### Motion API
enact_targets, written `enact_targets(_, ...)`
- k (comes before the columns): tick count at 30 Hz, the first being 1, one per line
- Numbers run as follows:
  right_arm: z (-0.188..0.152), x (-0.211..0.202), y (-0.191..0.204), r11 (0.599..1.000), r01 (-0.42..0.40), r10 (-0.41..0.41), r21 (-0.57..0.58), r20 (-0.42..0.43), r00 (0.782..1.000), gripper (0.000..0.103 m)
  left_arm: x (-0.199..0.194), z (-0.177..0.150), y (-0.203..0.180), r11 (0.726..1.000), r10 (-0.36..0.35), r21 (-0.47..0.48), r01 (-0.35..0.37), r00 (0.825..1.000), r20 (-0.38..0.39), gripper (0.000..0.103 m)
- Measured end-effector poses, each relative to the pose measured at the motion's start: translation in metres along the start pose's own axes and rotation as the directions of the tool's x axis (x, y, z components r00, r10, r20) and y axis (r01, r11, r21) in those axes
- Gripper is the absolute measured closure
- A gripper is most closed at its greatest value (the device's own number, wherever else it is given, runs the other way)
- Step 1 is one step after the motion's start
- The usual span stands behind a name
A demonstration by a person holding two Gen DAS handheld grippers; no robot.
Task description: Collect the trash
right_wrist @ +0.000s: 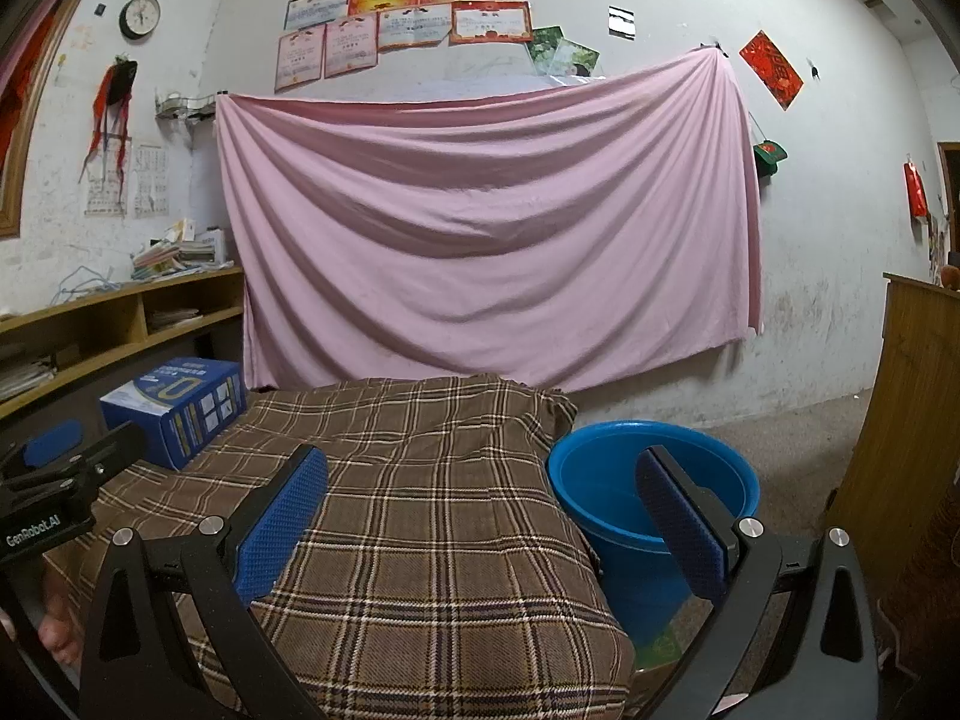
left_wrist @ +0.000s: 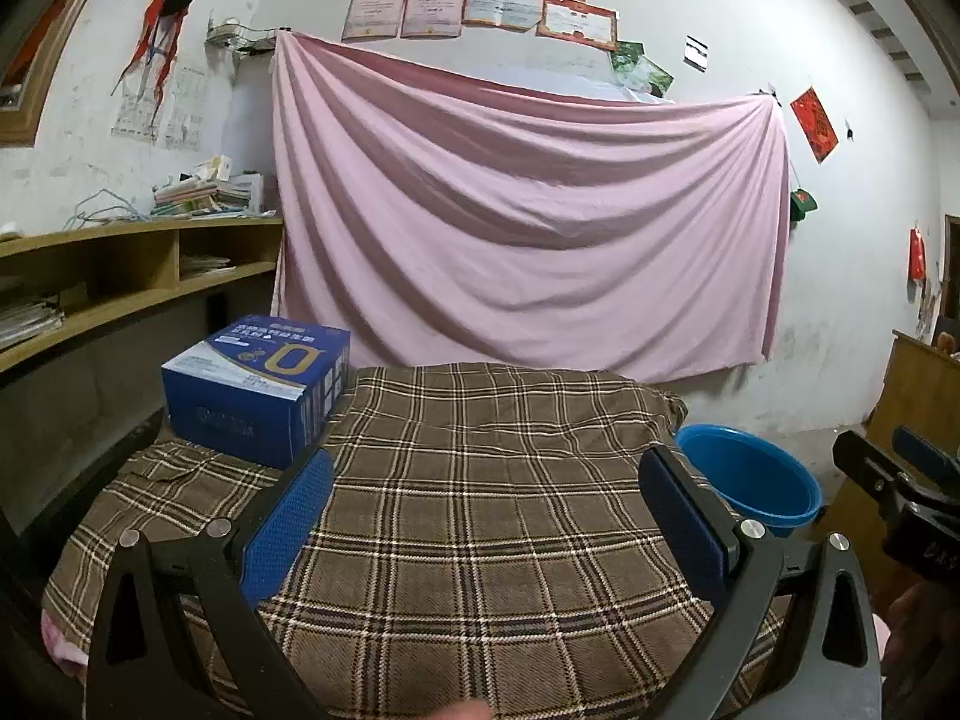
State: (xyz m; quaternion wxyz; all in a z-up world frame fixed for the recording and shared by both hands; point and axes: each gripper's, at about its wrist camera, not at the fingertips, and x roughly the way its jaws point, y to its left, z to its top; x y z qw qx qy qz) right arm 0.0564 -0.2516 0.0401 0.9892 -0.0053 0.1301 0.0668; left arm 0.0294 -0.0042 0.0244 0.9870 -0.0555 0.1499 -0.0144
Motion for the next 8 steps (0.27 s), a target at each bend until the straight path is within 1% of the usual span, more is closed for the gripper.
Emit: enact_targets(8, -0.0038, 0.0006, 0.0008, 1.0, -0.003, 0.003, 0.001, -0.007, 1.0, 0.0, 0.0027, -0.0002, 0.0005, 1.0, -0.002, 0.004, 0.002, 1.0, -0.01, 0.003)
